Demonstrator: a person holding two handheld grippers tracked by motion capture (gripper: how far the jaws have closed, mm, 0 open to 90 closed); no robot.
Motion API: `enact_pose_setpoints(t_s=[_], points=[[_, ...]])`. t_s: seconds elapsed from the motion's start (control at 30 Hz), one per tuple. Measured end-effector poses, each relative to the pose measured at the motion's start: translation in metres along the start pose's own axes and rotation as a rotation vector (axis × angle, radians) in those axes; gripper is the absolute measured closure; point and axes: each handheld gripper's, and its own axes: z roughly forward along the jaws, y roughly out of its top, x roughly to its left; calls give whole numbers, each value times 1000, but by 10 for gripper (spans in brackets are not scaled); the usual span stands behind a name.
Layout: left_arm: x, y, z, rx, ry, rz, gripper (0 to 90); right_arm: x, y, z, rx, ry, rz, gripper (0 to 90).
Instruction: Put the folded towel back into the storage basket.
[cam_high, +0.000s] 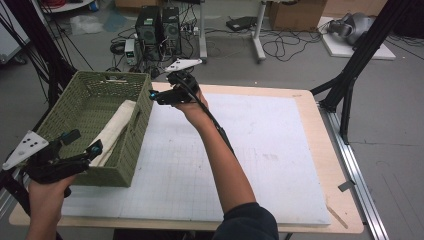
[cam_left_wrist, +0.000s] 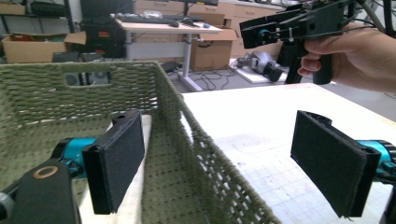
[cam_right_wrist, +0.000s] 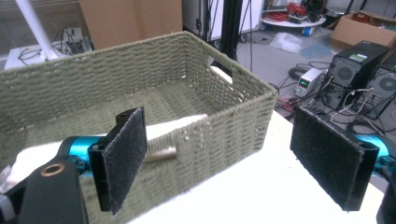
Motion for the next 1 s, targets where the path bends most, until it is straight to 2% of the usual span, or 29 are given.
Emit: enact_pose_setpoints(t_s=[0.13,0.27,0.43,0.57,1.0], points=[[-6,0,8,1,-30,1,174,-1,-6,-16,3,-3,-8,174],[-13,0,16,7,-62,21,174,-5,-16,-33,5,-20,-9,174],[-20,0,24,19,-100,22,173,-13,-30,-56,-4,-50,13,173],[-24,-1,30,20,-122,21,174,-19,-42,-74,4,-92,-1,173],[-48,1,54,-26,-231,67,168,-33,-81,-132,9,-168,24,163]])
